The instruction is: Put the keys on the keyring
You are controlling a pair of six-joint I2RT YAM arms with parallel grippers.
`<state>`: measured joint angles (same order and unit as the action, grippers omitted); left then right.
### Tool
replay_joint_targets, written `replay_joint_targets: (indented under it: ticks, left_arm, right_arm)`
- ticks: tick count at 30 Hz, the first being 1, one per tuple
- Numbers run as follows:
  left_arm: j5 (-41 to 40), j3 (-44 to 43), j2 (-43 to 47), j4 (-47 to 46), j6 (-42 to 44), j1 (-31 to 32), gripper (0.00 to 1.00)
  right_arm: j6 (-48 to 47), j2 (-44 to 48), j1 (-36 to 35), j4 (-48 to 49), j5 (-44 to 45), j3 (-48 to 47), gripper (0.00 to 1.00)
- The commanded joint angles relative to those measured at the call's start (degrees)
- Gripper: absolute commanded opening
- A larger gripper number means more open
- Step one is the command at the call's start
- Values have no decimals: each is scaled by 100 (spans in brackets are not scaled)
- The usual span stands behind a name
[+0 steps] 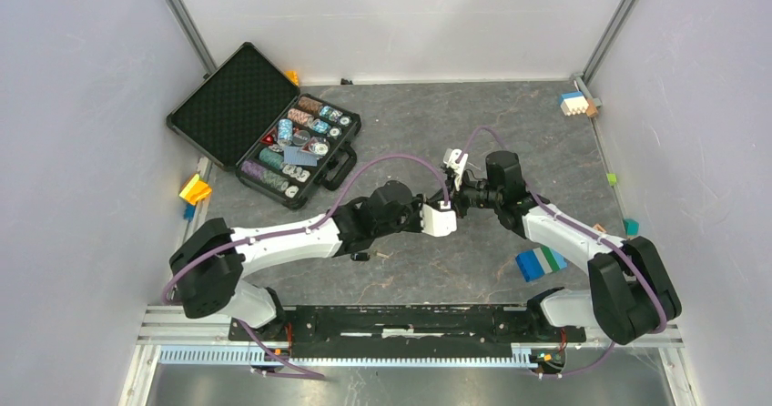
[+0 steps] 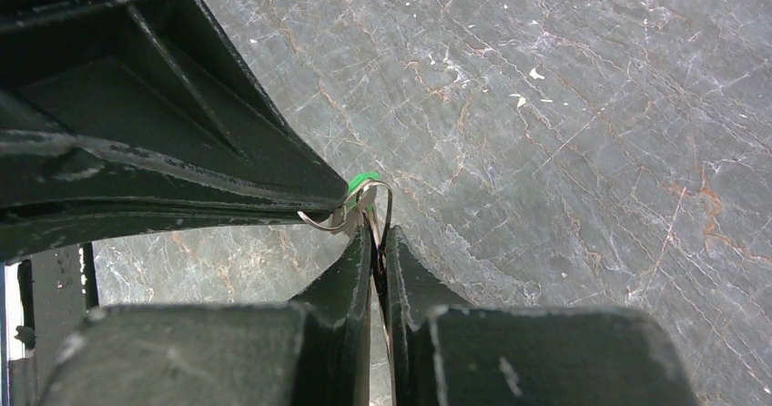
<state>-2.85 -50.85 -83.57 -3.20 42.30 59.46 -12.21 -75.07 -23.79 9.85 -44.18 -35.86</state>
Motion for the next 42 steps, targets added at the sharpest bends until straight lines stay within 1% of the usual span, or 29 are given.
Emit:
replay_joint_targets:
  ticks: [1,17,27,34,42]
  left_arm:
    - [-374,-230,-104,-190,244,73,2]
    - [-444,-531,-299,4,-34,81,2]
    - [-541,-566,-234,-32,-495,73,2]
    - [-374,-566,-157,30,-631,69,2]
    - [-357,-566,-30,21,-723,70,2]
  right_arm:
    - [61,-26,-18,241,-171,-62,0]
    - [69,-26,-22,254,-206,-62,0]
    - [34,62,-16,275,-78,-18,0]
    - [39,67,-15,279,-30,-9,0]
    - [25,67,-21,270,6,-9,0]
